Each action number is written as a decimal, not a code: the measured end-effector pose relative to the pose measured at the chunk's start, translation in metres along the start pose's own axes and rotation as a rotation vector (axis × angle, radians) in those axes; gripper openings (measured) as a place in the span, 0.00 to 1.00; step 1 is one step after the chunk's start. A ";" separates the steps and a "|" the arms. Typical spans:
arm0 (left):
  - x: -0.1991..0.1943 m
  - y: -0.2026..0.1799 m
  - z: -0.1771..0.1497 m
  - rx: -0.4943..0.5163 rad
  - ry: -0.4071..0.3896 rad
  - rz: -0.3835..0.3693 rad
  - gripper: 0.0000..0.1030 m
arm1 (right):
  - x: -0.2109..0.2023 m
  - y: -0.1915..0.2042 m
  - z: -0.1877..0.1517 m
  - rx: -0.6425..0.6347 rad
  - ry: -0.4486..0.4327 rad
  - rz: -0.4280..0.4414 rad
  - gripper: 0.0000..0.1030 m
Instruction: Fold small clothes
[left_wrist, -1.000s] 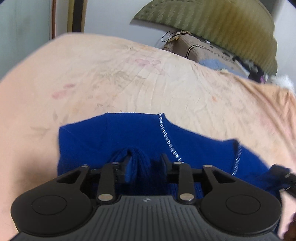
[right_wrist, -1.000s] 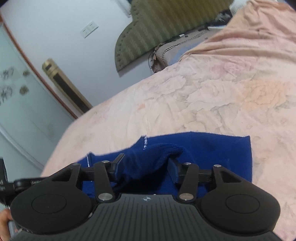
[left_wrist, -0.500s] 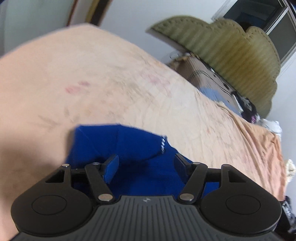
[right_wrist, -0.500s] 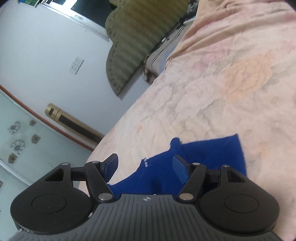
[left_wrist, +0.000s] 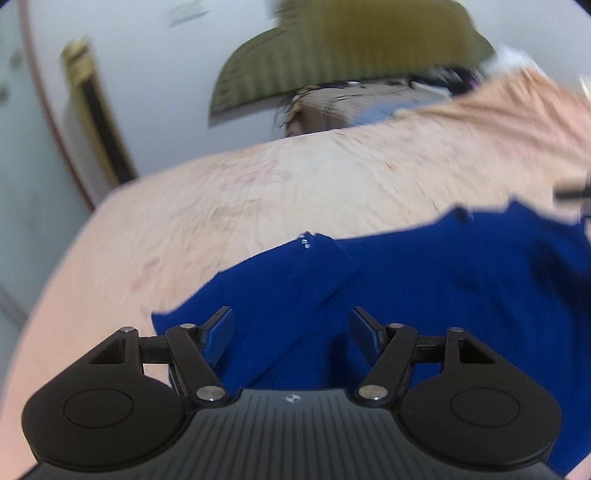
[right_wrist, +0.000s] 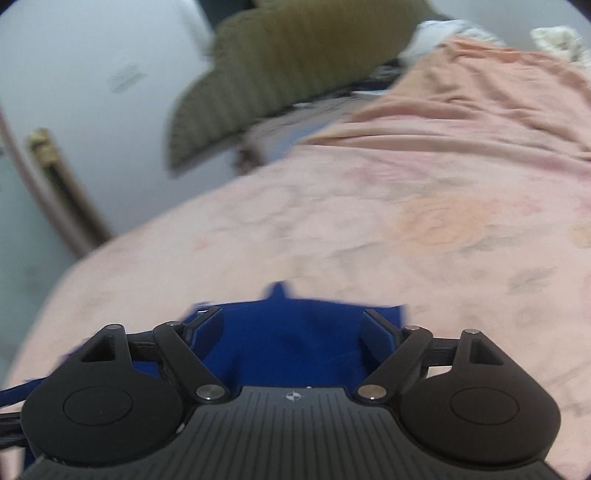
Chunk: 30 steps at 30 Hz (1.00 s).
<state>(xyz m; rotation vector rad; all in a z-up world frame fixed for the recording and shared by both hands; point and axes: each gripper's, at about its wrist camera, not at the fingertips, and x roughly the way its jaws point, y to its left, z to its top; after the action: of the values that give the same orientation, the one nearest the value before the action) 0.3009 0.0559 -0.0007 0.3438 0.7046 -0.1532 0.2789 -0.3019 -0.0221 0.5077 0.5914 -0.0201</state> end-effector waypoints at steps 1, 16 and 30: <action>0.002 -0.006 -0.003 0.050 -0.013 0.038 0.67 | -0.005 0.005 -0.003 -0.016 0.005 0.032 0.82; 0.017 0.074 0.001 -0.242 0.039 0.225 0.67 | -0.016 0.055 -0.048 -0.229 0.124 0.151 0.87; 0.044 0.004 0.003 -0.050 0.065 -0.288 0.69 | -0.002 0.043 -0.060 -0.173 0.131 0.132 0.91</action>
<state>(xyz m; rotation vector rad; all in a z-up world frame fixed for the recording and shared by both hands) 0.3368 0.0580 -0.0266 0.1985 0.8195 -0.3975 0.2529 -0.2369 -0.0442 0.3806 0.6796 0.1891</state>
